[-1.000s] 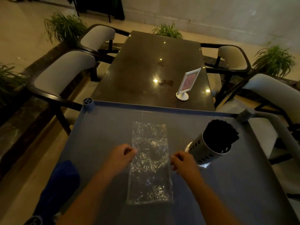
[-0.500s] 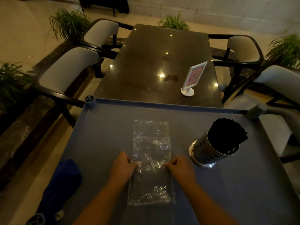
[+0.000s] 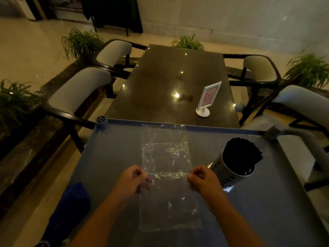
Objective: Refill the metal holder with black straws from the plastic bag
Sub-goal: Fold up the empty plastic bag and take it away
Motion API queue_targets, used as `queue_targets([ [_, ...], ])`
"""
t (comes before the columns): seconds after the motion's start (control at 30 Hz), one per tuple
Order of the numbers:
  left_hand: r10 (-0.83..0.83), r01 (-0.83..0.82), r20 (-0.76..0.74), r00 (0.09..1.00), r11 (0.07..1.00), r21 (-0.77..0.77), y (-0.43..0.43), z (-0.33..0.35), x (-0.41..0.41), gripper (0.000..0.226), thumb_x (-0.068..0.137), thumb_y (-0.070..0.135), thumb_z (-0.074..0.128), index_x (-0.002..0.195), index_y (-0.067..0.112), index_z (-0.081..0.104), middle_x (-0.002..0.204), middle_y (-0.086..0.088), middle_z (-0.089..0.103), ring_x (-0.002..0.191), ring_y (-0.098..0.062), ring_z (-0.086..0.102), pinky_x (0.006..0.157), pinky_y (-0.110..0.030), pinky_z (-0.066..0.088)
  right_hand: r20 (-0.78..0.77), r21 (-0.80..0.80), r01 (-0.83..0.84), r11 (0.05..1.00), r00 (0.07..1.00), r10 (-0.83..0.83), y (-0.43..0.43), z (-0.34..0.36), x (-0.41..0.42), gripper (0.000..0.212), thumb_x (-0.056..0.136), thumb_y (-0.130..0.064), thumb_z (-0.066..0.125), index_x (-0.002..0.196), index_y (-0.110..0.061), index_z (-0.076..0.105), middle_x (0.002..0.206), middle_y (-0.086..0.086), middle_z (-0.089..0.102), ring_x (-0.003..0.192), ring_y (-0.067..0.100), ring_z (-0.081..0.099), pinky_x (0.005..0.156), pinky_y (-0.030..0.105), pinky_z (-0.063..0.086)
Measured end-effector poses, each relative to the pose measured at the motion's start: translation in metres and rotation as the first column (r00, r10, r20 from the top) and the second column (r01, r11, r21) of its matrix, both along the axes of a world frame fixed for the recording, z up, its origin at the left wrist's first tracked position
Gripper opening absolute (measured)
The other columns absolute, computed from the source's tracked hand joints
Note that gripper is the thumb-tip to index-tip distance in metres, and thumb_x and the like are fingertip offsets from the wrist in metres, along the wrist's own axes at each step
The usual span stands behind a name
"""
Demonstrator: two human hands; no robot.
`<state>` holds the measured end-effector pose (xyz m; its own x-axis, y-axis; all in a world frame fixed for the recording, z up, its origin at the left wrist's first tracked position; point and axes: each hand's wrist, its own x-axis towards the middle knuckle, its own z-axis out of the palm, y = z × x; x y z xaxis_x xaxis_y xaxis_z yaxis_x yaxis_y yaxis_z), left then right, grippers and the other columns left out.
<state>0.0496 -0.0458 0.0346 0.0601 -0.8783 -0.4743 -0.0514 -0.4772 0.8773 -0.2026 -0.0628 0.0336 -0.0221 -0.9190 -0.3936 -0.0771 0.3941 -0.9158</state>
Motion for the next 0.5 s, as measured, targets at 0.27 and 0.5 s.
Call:
queue_targets([
  [0.27,-0.069,0.053,-0.1,0.993,0.987,-0.154,0.006,0.059,0.003,0.013,0.094,0.016,0.064,0.101,0.006,0.067,0.082,-0.013,0.076,0.059,-0.021,0.068,0.049,-0.027,0.052,0.024,-0.11,-0.103,0.989,0.994,0.106,0.002,0.053,-0.004,0.01,0.09,-0.005,0.063,0.086,-0.009,0.071,0.06,0.004,0.061,0.053,0.013,0.056,0.054,0.026,0.051],
  [0.5,-0.113,0.13,0.074,0.991,0.952,-0.277,0.002,0.081,0.003,0.027,0.097,0.012,0.059,0.077,0.019,0.076,0.06,-0.004,0.068,0.048,-0.015,0.061,0.045,-0.024,0.05,-0.001,-0.242,-0.124,0.962,0.992,0.127,-0.002,0.079,-0.009,0.007,0.09,-0.01,0.065,0.086,-0.007,0.069,0.061,0.006,0.059,0.048,0.011,0.051,0.045,0.024,0.043],
])
